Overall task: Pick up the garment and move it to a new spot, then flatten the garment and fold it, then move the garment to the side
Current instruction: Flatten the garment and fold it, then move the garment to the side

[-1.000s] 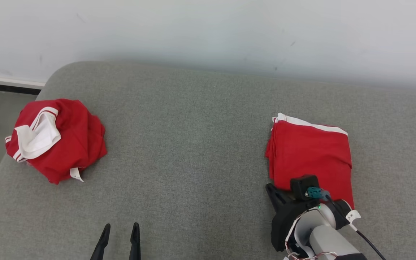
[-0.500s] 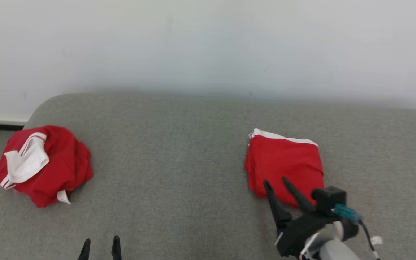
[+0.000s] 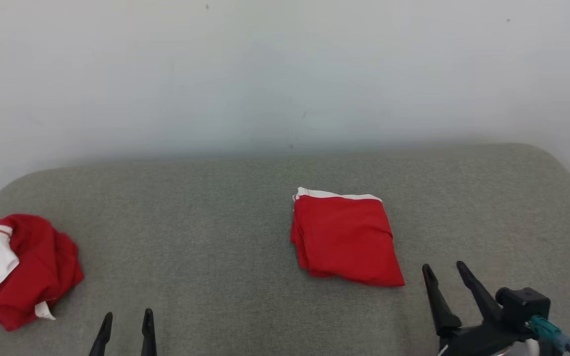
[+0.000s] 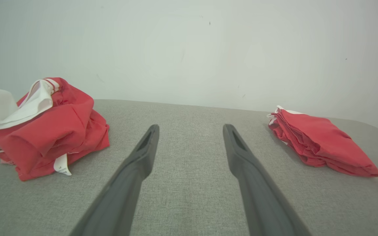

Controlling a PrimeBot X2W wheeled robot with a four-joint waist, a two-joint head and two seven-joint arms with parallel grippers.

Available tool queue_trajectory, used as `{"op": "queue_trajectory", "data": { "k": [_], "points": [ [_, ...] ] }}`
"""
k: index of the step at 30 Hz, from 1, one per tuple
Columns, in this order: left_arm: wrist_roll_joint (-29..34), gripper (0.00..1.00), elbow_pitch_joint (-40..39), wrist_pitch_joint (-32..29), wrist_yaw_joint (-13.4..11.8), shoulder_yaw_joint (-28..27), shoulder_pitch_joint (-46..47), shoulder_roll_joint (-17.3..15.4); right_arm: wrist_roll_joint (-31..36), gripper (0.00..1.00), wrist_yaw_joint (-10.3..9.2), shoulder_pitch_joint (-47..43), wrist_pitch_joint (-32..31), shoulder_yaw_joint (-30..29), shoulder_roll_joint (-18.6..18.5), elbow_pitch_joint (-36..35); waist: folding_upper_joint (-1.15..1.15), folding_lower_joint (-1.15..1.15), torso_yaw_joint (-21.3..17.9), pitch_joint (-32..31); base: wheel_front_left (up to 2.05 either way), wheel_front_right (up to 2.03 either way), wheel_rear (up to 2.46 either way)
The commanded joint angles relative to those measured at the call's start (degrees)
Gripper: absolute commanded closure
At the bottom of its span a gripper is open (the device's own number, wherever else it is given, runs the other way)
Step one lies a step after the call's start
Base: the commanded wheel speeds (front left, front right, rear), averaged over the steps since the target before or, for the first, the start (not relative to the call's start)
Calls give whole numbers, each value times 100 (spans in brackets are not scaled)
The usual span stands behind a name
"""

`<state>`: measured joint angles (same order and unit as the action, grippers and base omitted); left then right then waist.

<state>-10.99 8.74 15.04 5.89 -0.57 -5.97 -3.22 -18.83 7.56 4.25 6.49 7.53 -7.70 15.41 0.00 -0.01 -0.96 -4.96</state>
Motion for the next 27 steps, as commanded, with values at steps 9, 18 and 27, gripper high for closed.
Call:
{"op": "queue_trajectory", "data": {
  "k": [9, 18, 27],
  "points": [
    [-2, 0, 395, 20, 49, -257, 336, -19, 67, 0, -13, -233, 48, -166, -350, -37, 0, 1, -378, -95, 0, 0, 0],
    [112, 0, 679, 21, 64, -336, 207, 5, -56, 0, -13, -353, 197, -102, -526, 199, 0, 1, -417, -109, 0, 0, 0],
    [156, 0, 671, 21, 95, -344, 55, 23, -116, 0, -13, -313, 265, -69, -541, 229, 0, 1, -396, -94, 0, 0, 0]
  ]
}}
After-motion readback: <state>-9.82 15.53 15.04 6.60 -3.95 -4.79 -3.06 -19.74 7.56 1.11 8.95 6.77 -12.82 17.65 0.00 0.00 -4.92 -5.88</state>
